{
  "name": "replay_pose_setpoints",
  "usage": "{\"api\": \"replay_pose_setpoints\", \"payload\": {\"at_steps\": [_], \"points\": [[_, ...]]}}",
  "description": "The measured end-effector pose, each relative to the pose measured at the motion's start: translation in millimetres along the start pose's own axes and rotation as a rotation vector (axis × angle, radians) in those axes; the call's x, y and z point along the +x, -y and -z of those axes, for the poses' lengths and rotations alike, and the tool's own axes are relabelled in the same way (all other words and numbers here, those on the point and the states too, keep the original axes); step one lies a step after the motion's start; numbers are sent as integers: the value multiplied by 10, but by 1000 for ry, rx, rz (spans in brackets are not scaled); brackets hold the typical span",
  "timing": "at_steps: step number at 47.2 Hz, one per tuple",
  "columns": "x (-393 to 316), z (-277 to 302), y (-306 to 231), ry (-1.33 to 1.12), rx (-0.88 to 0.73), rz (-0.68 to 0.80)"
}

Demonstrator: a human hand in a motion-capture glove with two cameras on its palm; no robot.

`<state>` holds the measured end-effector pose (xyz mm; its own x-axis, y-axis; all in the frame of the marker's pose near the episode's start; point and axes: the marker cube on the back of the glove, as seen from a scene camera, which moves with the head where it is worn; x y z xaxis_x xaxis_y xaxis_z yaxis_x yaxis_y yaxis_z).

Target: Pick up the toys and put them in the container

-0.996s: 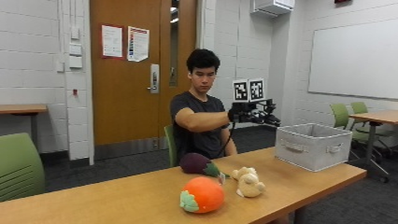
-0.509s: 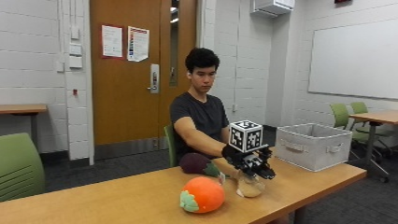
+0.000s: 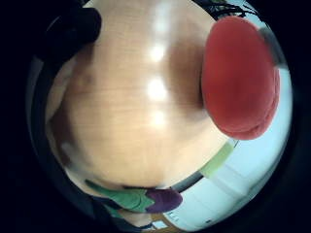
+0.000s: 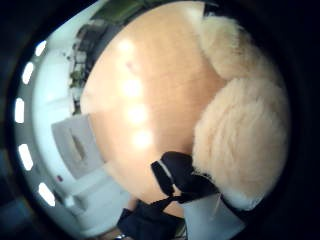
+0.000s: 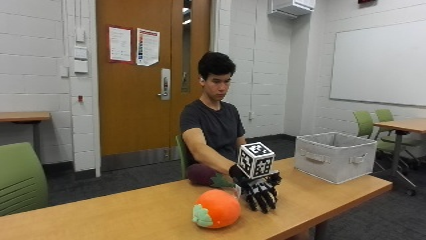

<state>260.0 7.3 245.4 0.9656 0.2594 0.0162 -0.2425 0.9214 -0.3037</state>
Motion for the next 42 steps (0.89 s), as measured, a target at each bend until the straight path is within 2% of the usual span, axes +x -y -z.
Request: {"api": "replay_pose_setpoints", "payload": {"at_steps": [16,28,33,42], "points": [[-166,97,-133,-49,179,36],[-161,246,-127,-79,181,30],[-283,529,-170,-27,229,45],[-743,1405,-356,-9,355,108]]}}
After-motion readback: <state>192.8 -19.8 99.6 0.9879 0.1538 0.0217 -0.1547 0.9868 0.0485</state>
